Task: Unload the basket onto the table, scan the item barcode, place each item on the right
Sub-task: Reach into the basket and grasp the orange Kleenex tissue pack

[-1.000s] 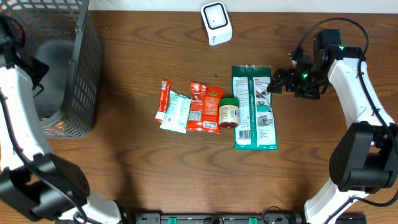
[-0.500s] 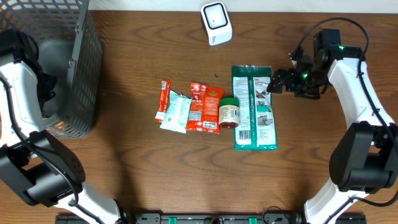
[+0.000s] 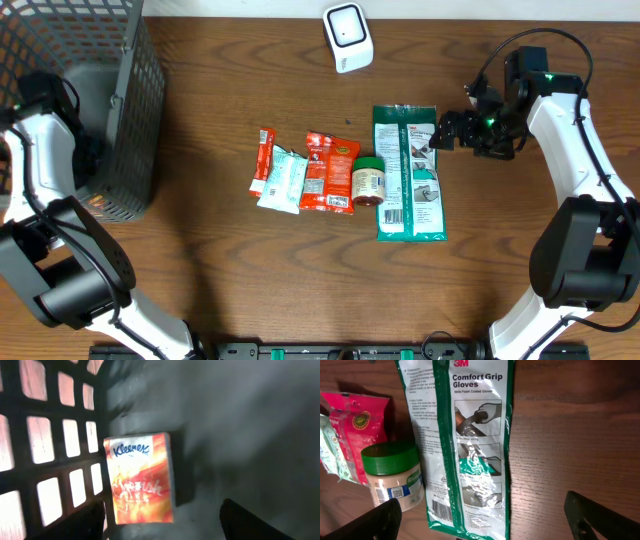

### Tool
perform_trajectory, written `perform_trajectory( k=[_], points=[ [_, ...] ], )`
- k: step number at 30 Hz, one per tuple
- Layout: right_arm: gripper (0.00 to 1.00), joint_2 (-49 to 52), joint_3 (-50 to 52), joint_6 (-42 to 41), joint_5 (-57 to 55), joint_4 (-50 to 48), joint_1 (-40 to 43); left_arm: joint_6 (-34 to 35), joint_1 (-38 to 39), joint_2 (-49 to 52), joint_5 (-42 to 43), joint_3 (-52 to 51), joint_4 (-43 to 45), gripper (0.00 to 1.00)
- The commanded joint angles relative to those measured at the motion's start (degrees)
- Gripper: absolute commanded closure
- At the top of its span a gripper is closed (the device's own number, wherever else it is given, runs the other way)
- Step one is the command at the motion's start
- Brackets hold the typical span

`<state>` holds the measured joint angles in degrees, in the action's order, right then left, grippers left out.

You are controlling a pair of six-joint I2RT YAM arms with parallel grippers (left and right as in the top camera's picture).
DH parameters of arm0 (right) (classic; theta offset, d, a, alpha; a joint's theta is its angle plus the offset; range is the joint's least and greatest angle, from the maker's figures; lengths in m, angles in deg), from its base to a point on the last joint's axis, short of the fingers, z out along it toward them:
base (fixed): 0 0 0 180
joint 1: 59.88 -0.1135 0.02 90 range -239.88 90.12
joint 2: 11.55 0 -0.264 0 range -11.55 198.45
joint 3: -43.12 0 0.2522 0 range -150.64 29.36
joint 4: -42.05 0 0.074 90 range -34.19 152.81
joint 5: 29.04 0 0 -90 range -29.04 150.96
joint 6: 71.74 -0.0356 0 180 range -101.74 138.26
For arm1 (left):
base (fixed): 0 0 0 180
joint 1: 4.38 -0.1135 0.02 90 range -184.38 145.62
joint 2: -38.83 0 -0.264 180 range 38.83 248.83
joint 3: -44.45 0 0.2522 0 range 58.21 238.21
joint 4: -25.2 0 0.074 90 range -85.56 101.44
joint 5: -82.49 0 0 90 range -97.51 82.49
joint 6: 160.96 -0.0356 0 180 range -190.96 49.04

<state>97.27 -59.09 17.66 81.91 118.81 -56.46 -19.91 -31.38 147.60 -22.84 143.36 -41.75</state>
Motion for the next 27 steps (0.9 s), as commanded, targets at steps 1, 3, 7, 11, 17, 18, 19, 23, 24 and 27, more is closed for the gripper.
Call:
perform_trajectory(
  k=[1,3,7,11,17,18,19,23,24,27],
  points=[
    [0.01,0.15,-0.7,0.9,-0.11,-0.04,-0.09,0.57,-0.63,0.98,-0.42,-2.89,1.88,0.26],
    [0.01,0.15,-0.7,0.9,-0.11,-0.04,-0.09,0.57,-0.87,1.07,-0.42,-4.42,3.61,0.26],
    [0.01,0.15,-0.7,0.9,-0.13,-0.04,-0.09,0.52,-1.51,1.51,-0.42,-6.1,5.73,0.26],
    [0.01,0.15,-0.7,0.9,-0.13,-0.04,-0.09,0.52,-1.57,1.62,-0.37,-6.84,6.23,0.27],
    [0.01,0.15,-0.7,0.9,-0.13,-0.04,-0.09,0.5,-1.6,1.64,-0.37,-8.13,6.43,0.29],
    [0.01,0.15,-0.7,0.9,-0.11,-0.04,-0.09,0.5,-1.6,1.73,-0.37,-8.17,6.43,0.28],
    [0.01,0.15,-0.7,0.9,-0.13,-0.04,-0.09,0.5,-1.6,1.84,-0.37,-8.2,6.43,0.29],
    [0.01,0.15,-0.7,0.9,-0.13,-0.04,-0.09,0.52,-1.6,2.93,-0.35,-8.28,7.04,0.29],
    [0.01,0.15,-0.7,0.9,-0.13,-0.02,-0.09,0.52,-1.57,3.39,-0.35,-8.33,7.28,0.29],
    [0.01,0.15,-0.7,0.9,-0.11,-0.04,-0.09,0.48,-1.53,3.85,-0.09,-8.33,8.13,0.34]
  ],
)
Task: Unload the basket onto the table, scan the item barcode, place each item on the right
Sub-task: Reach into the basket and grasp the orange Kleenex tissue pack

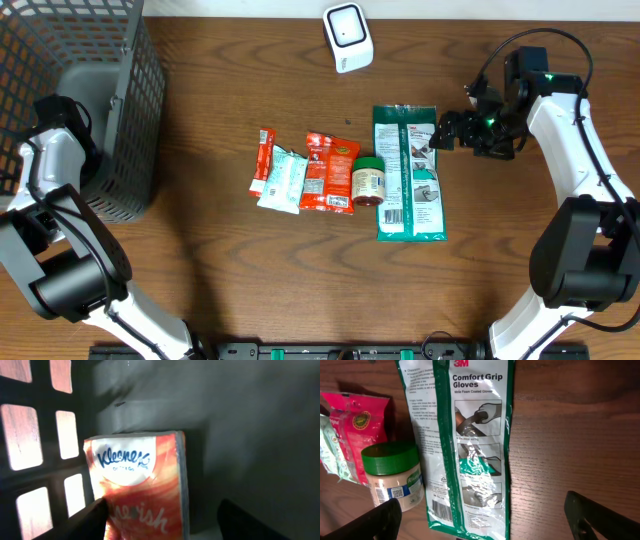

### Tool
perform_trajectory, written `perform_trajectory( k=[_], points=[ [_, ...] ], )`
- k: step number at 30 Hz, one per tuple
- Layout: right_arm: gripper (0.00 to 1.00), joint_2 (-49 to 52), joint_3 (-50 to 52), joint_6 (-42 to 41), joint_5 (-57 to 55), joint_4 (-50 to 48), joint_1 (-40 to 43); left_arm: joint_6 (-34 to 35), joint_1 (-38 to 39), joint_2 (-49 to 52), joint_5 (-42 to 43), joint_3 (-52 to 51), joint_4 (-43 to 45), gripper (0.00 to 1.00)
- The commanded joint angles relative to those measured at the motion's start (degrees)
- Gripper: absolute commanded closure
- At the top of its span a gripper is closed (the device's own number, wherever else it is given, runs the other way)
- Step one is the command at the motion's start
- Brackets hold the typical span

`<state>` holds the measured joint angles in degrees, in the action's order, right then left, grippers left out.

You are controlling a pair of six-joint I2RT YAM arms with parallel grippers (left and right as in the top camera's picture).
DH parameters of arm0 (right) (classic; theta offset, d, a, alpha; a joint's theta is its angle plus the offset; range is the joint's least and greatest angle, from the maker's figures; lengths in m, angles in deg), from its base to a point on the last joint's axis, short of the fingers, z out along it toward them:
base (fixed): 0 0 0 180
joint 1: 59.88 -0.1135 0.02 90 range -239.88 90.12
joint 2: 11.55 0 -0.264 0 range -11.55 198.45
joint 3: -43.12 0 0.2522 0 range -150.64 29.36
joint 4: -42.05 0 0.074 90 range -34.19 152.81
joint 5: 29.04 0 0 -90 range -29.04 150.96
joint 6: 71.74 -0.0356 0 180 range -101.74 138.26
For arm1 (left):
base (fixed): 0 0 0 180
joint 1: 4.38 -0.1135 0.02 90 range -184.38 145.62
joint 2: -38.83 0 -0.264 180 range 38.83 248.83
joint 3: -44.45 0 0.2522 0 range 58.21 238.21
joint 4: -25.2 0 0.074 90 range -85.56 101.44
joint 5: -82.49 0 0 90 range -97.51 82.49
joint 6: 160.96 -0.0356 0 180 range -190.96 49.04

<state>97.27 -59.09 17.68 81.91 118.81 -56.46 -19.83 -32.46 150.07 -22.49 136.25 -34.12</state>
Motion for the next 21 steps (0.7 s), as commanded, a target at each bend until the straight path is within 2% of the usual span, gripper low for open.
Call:
perform_trajectory(
  k=[1,5,12,21],
  points=[
    [0.01,0.15,-0.7,0.87,-0.13,-0.04,-0.09,0.22,-0.46,1.29,-0.22,-1.2,0.79,0.37],
    [0.01,0.15,-0.7,0.87,-0.11,-0.04,-0.09,-3.89,-0.46,1.09,3.87,-1.03,3.69,0.42],
    [0.01,0.15,-0.7,0.87,-0.11,-0.04,-0.09,-9.46,-0.46,1.05,11.41,0.31,9.49,0.42],
    [0.01,0.15,-0.7,0.87,-0.13,-0.04,-0.09,-15.61,-0.46,1.05,11.8,0.31,14.8,0.42]
  ],
)
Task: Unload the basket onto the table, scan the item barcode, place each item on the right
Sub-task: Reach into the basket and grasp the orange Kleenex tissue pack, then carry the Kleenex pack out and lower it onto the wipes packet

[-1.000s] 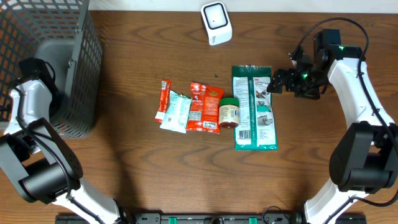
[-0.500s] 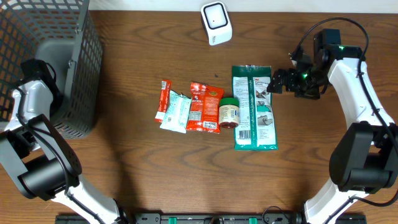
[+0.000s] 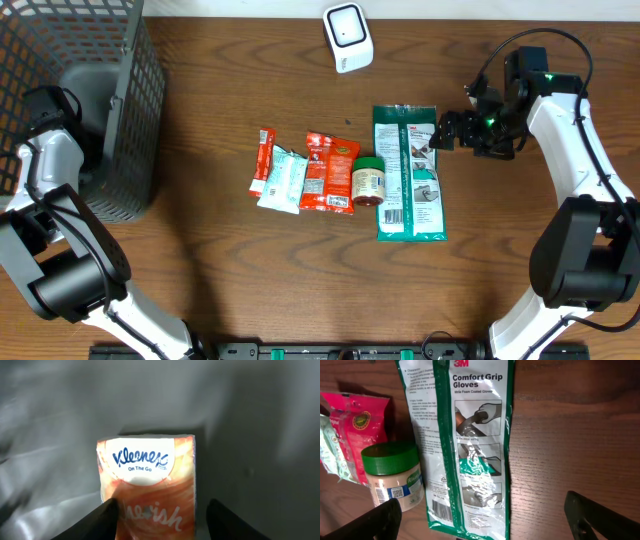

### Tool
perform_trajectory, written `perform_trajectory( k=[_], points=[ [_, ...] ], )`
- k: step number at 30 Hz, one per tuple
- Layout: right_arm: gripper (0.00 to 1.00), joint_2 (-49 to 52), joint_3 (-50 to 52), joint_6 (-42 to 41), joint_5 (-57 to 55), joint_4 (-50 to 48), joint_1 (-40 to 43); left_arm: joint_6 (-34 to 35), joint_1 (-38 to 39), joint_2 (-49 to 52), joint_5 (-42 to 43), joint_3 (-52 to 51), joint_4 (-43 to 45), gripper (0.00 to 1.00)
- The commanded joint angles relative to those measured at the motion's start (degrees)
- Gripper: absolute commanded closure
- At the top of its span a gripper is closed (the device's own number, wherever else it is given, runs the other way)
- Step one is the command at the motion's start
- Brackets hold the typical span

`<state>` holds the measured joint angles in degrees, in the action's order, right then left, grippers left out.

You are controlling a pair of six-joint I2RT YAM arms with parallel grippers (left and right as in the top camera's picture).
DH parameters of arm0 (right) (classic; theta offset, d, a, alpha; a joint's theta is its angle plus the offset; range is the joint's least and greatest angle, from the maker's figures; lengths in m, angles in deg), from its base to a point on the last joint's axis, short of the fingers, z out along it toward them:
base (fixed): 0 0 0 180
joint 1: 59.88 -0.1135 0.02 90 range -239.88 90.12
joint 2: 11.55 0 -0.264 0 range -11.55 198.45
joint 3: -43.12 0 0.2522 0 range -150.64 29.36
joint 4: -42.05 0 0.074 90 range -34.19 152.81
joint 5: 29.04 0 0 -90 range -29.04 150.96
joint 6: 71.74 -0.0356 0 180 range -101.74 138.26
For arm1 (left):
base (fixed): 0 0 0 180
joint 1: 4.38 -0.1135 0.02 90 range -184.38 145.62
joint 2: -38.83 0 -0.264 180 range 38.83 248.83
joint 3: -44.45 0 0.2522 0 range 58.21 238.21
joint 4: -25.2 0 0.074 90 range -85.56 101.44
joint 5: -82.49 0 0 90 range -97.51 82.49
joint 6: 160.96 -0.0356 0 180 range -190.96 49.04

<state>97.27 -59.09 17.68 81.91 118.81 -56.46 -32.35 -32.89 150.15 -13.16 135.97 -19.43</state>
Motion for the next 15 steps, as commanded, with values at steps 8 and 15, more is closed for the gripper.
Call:
perform_trajectory(
  k=[8,15],
  points=[
    [0.01,0.15,-0.7,0.87,-0.11,-0.04,-0.09,-3.06,-0.02,-0.09,2.47,0.61,0.11,0.57],
    [0.01,0.15,-0.7,0.87,-0.13,-0.04,-0.09,-3.02,-0.04,-4.68,2.49,0.61,0.15,0.74]
  ],
)
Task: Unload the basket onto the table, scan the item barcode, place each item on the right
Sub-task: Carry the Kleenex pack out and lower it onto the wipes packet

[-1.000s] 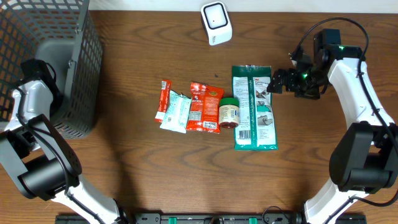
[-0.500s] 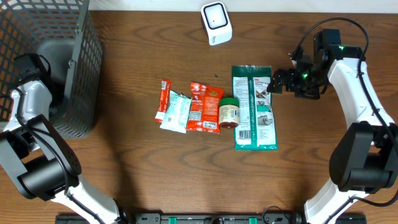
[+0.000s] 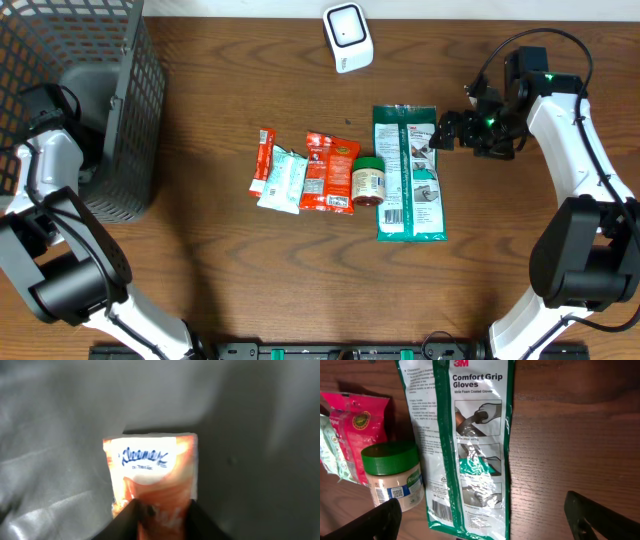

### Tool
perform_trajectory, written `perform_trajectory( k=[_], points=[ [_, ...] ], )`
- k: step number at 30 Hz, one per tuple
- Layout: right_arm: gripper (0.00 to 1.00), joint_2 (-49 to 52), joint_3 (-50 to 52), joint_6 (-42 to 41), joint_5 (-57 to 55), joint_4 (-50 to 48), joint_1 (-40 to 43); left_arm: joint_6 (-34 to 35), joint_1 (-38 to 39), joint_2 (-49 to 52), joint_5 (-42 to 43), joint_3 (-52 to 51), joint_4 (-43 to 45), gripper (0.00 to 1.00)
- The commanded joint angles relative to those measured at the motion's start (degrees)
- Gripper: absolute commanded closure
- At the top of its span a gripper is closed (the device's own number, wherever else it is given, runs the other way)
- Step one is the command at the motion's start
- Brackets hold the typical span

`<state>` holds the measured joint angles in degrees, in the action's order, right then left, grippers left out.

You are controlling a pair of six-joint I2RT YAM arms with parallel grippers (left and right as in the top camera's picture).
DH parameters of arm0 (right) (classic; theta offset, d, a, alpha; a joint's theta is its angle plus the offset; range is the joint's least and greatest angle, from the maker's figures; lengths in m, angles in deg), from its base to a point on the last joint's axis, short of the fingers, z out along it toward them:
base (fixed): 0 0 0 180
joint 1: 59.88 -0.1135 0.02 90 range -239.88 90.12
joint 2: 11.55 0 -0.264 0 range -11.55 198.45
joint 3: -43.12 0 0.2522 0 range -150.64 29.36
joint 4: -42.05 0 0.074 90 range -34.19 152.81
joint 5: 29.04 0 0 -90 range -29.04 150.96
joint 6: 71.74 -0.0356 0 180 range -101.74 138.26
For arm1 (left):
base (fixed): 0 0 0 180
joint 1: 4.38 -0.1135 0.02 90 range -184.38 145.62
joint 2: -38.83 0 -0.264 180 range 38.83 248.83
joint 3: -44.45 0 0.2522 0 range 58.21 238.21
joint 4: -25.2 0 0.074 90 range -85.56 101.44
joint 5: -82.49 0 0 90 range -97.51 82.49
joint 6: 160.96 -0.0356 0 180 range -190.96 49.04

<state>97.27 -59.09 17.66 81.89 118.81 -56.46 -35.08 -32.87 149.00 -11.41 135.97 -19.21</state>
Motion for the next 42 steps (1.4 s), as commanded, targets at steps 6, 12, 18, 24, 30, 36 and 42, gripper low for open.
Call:
perform_trajectory(
  k=[6,12,18,24,30,36,42],
  points=[
    [0.01,0.15,-0.7,0.9,-0.11,-0.04,-0.09,-0.28,-0.07,-6.45,0.72,0.61,-0.07,0.56],
    [0.01,0.15,-0.7,0.9,-0.11,-0.04,-0.09,-0.37,-0.04,-6.45,0.72,0.5,-1.86,0.34],
    [0.01,0.15,-0.7,0.9,-0.11,-0.04,-0.09,-3.93,-0.04,-6.05,0.7,0.31,-1.57,0.2],
    [0.01,0.15,-0.7,0.9,-0.11,-0.04,-0.09,-3.91,-0.04,-2.51,0.72,0.31,-0.92,0.17],
    [0.01,0.15,-0.7,0.9,-0.11,-0.04,-0.09,-3.91,-0.11,3.06,0.72,0.31,-0.72,0.17],
    [0.01,0.15,-0.7,0.9,-0.09,-0.04,-0.09,-3.96,-0.11,3.17,0.72,0.33,-0.46,0.46],
    [0.01,0.15,-0.7,0.9,-0.09,-0.04,-0.09,-3.98,-0.11,-1.62,0.7,1.64,-0.48,0.6]
  ],
)
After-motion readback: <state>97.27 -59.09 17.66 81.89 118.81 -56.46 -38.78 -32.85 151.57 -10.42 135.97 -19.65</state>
